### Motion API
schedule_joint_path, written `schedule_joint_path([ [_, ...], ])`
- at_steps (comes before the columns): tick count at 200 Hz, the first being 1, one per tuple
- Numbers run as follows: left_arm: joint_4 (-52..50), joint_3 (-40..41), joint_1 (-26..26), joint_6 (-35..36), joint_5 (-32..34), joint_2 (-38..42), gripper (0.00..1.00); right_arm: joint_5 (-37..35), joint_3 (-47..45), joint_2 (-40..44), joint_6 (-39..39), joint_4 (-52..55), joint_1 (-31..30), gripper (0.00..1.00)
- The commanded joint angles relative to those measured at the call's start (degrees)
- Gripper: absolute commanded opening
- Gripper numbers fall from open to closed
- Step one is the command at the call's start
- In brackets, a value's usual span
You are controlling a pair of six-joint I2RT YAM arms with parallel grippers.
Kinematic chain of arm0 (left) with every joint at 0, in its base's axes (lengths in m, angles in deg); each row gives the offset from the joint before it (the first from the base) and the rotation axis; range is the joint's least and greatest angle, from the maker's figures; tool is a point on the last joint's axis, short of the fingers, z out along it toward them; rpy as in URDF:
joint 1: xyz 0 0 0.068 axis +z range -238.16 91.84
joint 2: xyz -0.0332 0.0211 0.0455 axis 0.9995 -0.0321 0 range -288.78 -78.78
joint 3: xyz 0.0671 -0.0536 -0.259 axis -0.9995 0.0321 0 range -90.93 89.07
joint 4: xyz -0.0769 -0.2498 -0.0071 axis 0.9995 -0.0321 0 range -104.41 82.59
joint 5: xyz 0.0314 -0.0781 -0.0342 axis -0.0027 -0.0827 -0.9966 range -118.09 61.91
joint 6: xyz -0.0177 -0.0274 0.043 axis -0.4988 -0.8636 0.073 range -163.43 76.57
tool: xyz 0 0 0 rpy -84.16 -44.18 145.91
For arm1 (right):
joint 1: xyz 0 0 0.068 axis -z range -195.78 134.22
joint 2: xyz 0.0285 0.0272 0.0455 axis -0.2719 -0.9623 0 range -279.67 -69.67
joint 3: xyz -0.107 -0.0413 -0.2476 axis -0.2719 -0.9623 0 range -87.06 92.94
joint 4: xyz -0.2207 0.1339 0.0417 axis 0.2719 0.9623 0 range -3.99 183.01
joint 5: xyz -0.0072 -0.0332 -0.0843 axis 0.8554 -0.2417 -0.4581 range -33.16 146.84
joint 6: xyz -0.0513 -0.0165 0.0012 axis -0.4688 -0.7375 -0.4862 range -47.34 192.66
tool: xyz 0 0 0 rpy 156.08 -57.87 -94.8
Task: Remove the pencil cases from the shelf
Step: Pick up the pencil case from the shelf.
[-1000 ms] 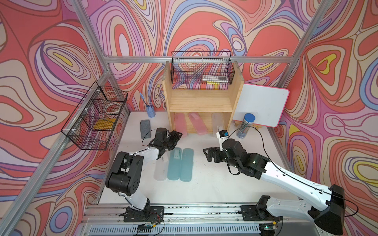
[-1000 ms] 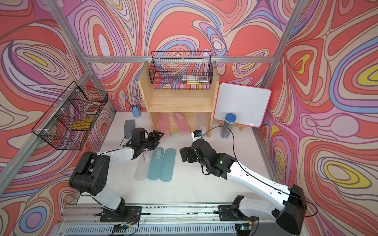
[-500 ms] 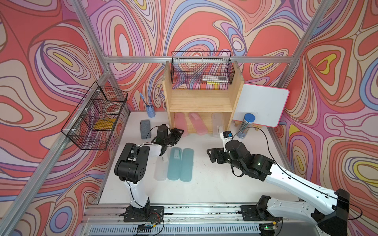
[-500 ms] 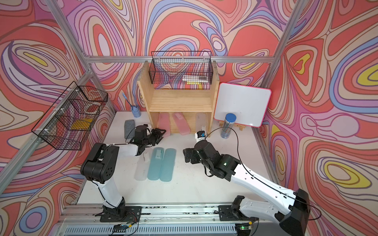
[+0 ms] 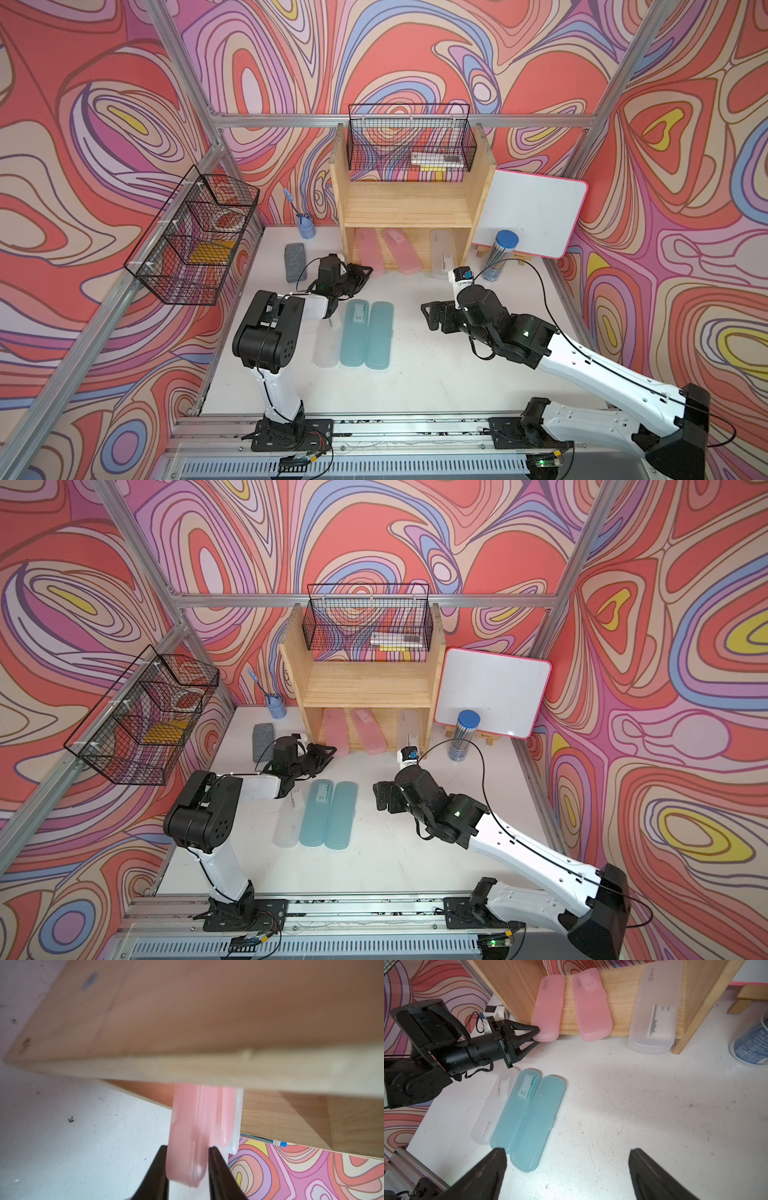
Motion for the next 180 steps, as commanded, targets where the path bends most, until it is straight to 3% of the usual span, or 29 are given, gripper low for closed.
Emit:
schedule_joint_path([
  [1, 2.89, 0.75, 0.25, -0.11, -1.16, 0.8, 0.23, -0.71, -0.82, 0.86, 0.69, -0.1, 0.25, 0.94],
  [93, 5.8, 3.22, 0.25, -1.26, -2.72, 3.98, 0.06, -0.54, -0.66, 2.19, 4.19, 0.11, 0.24, 0.94],
  [180, 2.64, 13.65, 0.25, -1.61, -8.13, 19.45, 0.01, 8.48, -0.39, -1.72, 13.48, -6.13, 0.64, 0.93],
])
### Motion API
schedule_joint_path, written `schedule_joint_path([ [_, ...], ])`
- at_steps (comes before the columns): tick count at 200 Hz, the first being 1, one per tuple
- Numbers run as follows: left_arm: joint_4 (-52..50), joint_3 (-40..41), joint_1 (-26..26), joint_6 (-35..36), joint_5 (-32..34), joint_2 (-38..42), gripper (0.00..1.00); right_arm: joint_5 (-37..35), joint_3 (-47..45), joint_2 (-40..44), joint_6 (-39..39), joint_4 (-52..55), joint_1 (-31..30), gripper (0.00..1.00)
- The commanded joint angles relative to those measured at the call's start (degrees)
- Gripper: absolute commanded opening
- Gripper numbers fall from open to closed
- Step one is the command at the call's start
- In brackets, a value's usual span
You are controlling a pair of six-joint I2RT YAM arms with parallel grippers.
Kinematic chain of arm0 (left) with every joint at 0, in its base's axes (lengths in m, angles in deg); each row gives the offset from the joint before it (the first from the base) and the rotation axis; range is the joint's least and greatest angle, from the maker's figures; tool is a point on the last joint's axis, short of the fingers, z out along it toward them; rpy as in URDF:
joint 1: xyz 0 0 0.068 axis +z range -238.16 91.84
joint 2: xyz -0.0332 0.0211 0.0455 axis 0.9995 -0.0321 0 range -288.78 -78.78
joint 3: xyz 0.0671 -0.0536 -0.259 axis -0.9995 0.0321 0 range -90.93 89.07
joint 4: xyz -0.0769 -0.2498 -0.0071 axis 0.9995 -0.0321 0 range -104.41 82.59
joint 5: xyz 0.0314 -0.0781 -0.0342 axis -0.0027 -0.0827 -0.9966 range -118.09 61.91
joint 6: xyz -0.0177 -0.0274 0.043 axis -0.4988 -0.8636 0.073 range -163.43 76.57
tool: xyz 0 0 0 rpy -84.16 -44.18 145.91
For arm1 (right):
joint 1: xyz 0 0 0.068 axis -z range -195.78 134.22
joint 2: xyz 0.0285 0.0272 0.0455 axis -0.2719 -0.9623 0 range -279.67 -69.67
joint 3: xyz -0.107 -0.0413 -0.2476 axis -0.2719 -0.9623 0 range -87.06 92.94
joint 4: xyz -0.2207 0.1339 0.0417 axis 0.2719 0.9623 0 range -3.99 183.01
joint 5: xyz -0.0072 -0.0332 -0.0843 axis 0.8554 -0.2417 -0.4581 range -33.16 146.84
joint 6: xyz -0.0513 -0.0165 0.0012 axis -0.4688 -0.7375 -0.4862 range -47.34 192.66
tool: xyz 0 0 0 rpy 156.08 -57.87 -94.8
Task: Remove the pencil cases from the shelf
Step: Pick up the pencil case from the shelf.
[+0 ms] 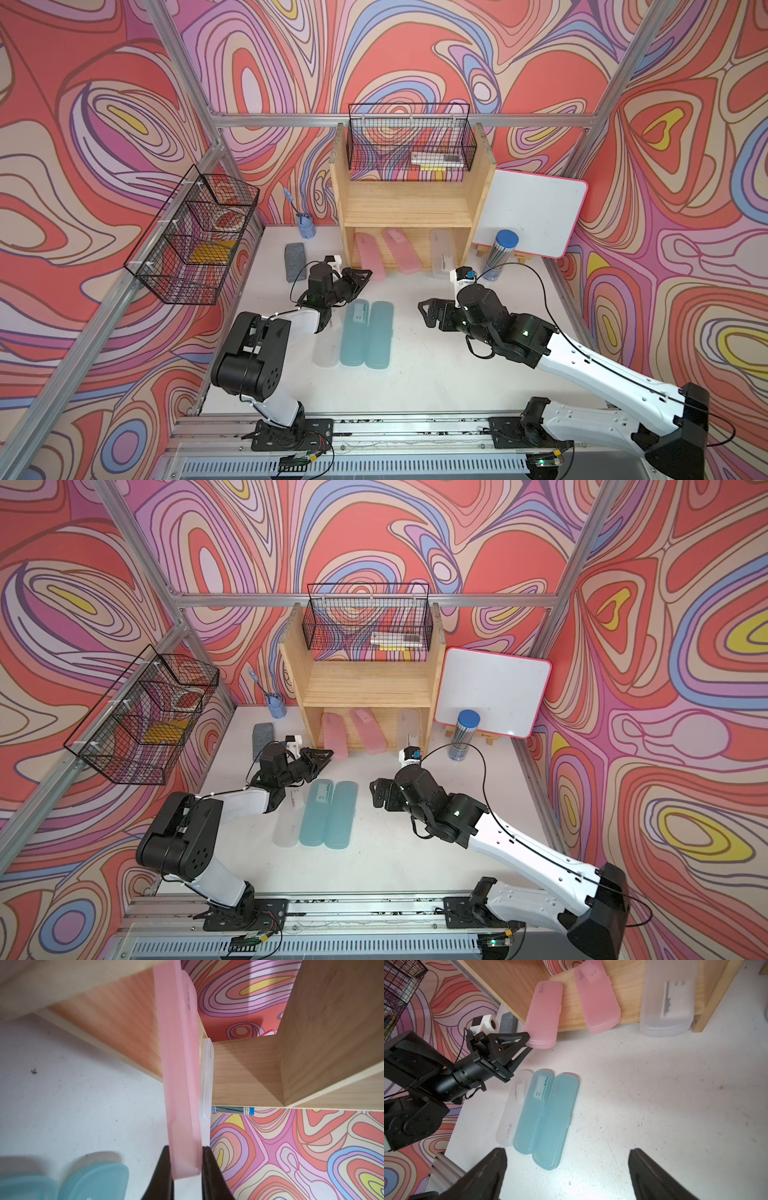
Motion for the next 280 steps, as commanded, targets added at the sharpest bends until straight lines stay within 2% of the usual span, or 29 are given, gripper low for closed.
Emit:
schedule_joint_path([
  [1, -1.16, 2.88, 0.25, 0.18, -3.05, 5.59, 0.01, 4.44, -0.45, -1.09, 4.28, -4.58, 0.6, 0.94],
  [59, -5.26, 7.94, 0.25, -0.13, -10.59, 18.8, 0.0, 16.03, -1.95, -5.34, 10.56, -16.1, 3.53, 0.92],
  [129, -4.17, 16.9, 0.25, -6.78, -17.29, 37.05, 0.0, 26.84, -6.33, -8.78, 19.08, -33.33, 6.78, 0.89],
  [161, -2.96, 19.17, 0.21, -10.1, -20.04, 43.28, 0.0, 30.28, -7.64, -11.84, 23.46, -41.26, 7.13, 0.83],
  [212, 3.7, 21.07, 0.25, -16.13, -22.48, 46.47, 0.0, 33.39, -5.21, -16.94, 25.48, -48.2, 7.48, 0.76],
  [252, 13.89, 22.17, 0.19, -22.4, -24.56, 44.29, 0.0, 34.51, -5.4, -20.09, 29.37, -57.5, 7.67, 0.6],
  [280, 15.6, 22.4, 0.17, -23.57, -25.24, 44.26, 0.0, 35.97, -5.17, -22.17, 31.76, -62.21, 7.75, 0.45],
])
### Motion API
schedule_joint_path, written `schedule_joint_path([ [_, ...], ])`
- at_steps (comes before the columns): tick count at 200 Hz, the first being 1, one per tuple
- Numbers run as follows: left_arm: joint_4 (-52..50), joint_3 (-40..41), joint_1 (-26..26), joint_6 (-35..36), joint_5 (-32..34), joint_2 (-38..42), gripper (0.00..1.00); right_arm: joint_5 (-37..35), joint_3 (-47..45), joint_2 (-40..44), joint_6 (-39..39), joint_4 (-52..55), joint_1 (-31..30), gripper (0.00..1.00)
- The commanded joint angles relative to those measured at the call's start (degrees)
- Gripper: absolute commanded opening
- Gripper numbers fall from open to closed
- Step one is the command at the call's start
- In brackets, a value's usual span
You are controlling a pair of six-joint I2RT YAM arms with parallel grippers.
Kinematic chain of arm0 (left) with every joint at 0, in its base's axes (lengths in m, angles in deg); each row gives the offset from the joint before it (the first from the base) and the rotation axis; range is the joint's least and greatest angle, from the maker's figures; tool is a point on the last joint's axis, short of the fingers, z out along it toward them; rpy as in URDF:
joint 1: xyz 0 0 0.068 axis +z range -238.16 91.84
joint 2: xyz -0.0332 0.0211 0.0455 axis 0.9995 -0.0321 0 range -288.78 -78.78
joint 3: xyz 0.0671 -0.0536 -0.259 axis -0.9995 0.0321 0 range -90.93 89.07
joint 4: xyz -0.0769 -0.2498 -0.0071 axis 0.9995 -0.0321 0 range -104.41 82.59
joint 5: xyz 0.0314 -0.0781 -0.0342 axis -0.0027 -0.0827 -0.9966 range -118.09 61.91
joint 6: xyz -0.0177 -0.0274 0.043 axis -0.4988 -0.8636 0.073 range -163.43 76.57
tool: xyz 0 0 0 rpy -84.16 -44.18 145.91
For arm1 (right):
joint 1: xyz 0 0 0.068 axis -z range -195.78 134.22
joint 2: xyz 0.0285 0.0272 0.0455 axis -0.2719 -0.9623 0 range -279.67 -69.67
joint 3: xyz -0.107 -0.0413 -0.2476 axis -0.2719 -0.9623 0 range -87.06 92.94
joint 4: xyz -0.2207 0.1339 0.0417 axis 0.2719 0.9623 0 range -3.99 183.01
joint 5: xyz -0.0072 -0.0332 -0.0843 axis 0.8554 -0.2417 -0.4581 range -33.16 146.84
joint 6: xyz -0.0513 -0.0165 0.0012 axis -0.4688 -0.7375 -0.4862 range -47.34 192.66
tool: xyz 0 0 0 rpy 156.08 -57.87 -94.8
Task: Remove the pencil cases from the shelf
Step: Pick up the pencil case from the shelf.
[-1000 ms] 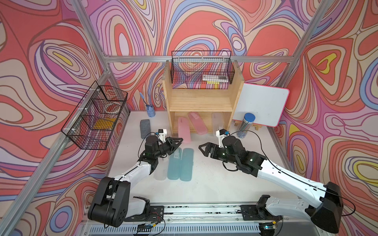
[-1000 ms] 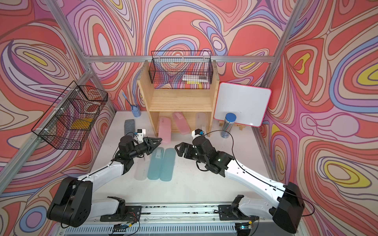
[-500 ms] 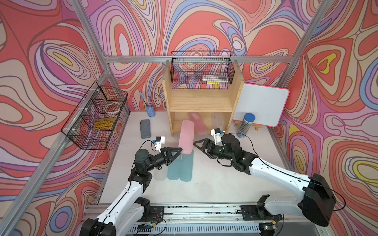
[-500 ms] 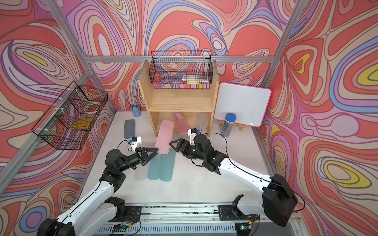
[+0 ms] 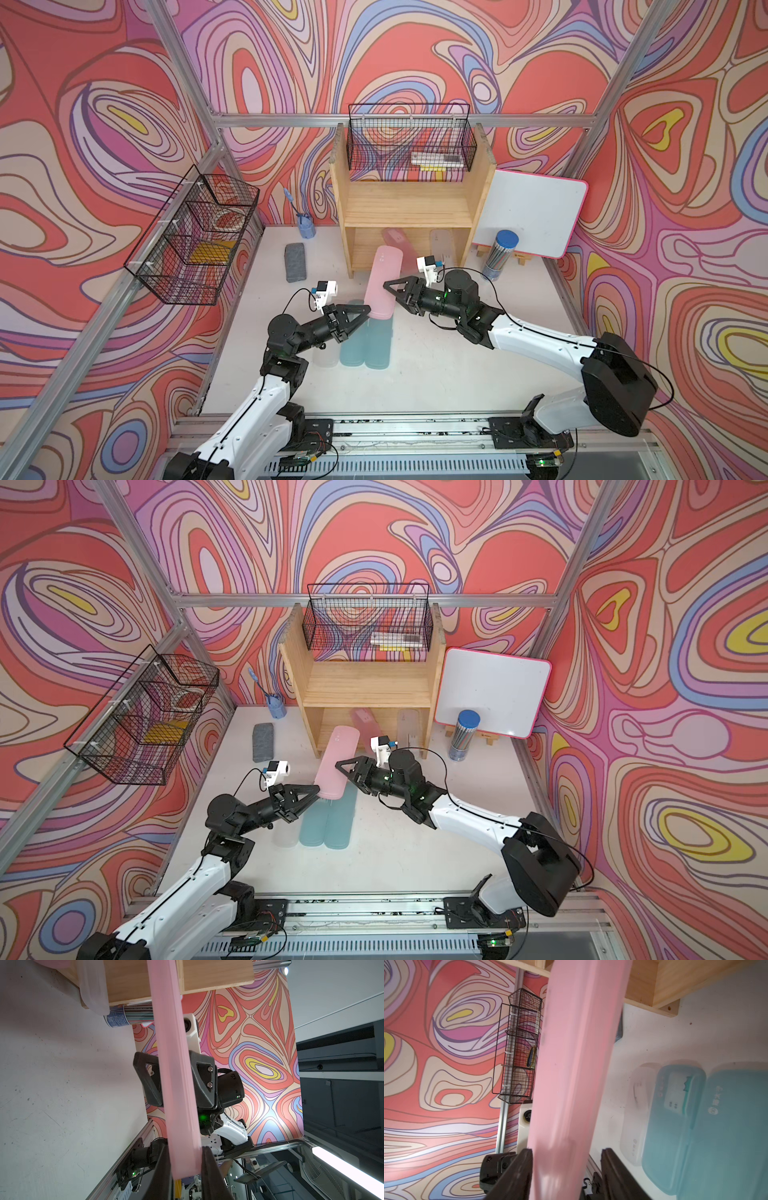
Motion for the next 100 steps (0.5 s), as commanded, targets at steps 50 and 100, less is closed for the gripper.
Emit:
schedule_joint_path([
  [50, 5.7, 0.23, 0.17, -0.83, -2.44, 0.4, 0.08, 3.88, 1.09, -2.3, 3.85, -7.18, 0.29, 0.23],
  [100, -15.88, -1.78, 0.19, 10.02, 0.31, 2.97, 0.86, 2.03, 0.8, 1.39, -2.12, 4.7, 0.32, 0.21],
])
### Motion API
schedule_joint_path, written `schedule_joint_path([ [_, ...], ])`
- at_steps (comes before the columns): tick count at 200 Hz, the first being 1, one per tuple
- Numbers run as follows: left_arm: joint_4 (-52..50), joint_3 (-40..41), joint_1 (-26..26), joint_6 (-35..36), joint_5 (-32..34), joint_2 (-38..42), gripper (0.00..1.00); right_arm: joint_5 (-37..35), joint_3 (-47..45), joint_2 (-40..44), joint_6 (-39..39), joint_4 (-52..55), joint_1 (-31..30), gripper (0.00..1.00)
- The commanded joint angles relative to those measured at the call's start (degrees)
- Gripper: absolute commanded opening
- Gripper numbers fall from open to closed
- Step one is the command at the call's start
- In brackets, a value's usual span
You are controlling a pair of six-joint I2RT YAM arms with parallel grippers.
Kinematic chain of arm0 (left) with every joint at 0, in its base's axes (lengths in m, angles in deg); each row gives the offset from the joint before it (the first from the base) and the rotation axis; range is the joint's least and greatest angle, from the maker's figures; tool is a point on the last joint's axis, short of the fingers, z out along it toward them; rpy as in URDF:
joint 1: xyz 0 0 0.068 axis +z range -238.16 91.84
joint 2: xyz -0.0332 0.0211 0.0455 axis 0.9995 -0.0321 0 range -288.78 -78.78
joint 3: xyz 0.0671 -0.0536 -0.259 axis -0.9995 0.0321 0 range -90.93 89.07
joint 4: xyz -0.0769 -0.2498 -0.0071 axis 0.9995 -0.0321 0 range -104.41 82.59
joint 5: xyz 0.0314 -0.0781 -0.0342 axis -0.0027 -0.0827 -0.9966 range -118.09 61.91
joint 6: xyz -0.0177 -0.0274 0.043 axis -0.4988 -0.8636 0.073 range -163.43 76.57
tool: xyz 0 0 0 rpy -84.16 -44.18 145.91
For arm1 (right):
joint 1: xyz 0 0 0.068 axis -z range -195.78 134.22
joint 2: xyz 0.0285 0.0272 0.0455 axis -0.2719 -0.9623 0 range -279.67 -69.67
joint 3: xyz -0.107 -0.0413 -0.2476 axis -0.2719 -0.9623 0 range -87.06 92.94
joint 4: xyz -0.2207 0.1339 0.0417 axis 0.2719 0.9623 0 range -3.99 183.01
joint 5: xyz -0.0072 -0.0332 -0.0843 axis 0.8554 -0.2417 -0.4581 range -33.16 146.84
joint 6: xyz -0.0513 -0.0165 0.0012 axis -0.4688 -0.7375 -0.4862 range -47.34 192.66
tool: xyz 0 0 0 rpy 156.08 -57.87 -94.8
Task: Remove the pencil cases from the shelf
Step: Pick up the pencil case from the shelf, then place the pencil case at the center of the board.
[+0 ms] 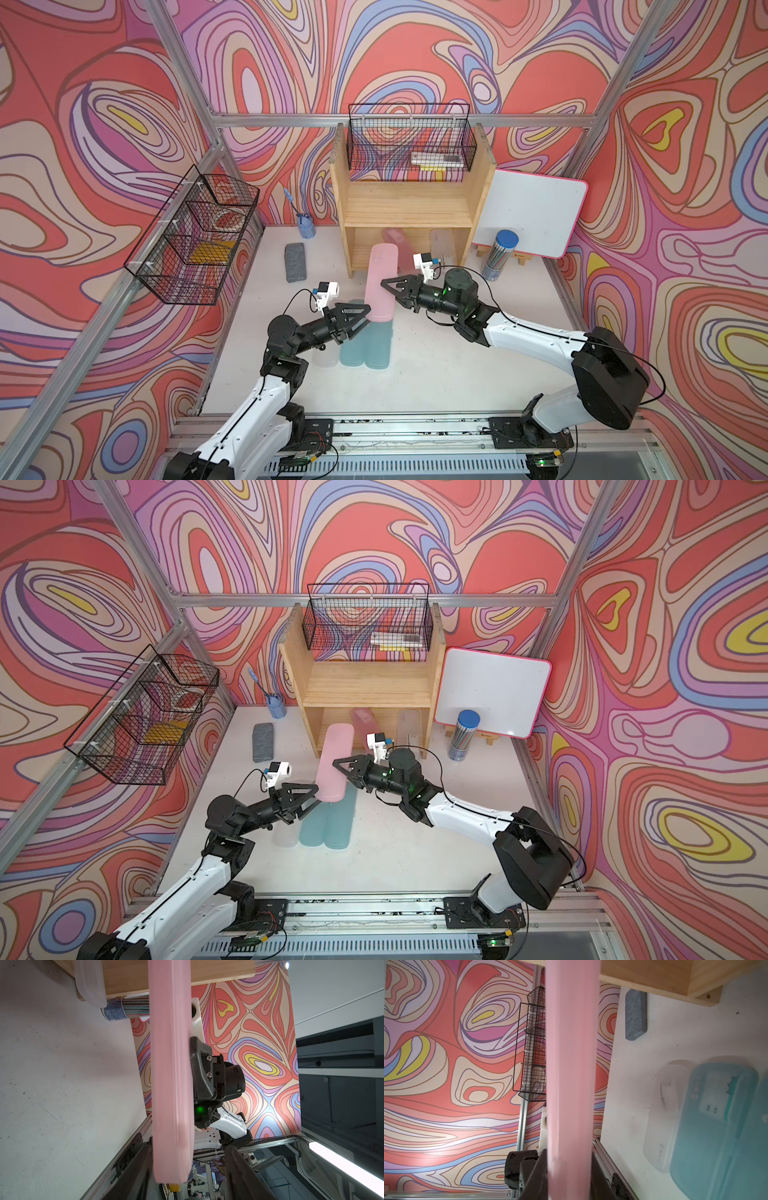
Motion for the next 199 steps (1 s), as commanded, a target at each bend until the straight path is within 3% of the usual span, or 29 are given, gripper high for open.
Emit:
schedule_joint_path([
  [1, -13.67, -2.07, 0.18, 8.79, 1.43, 2.52, 0.88, -0.97, 0.24, 3.28, -5.5, 8.89, 0.04, 0.21],
  [17, -28.72, -4.7, 0.25, 16.25, 4.52, 5.1, 0.99, -3.59, 0.47, 5.46, -10.43, 18.07, 0.03, 0.21],
  [41, -50.55, -9.28, 0.25, 26.38, 11.83, 7.66, 0.99, -8.36, 0.44, 8.09, -17.02, 31.07, 0.03, 0.2],
  [66, -60.76, -11.24, 0.25, 29.94, 16.84, 8.16, 0.99, -10.98, -1.88, 9.43, -19.99, 37.07, 0.04, 0.2],
  [96, -67.88, -13.19, 0.25, 32.41, 21.05, 8.33, 0.99, -12.74, -6.43, 9.8, -19.77, 36.09, 0.03, 0.2],
  [136, -68.86, -13.18, 0.25, 32.11, 21.83, 8.16, 0.99, -15.13, -12.18, 9.01, -18.91, 31.36, 0.03, 0.19],
  [199, -71.81, -15.74, 0.23, 32.11, 24.43, 10.2, 0.99, -13.88, -13.34, 3.69, -18.39, 25.05, 0.03, 0.19],
])
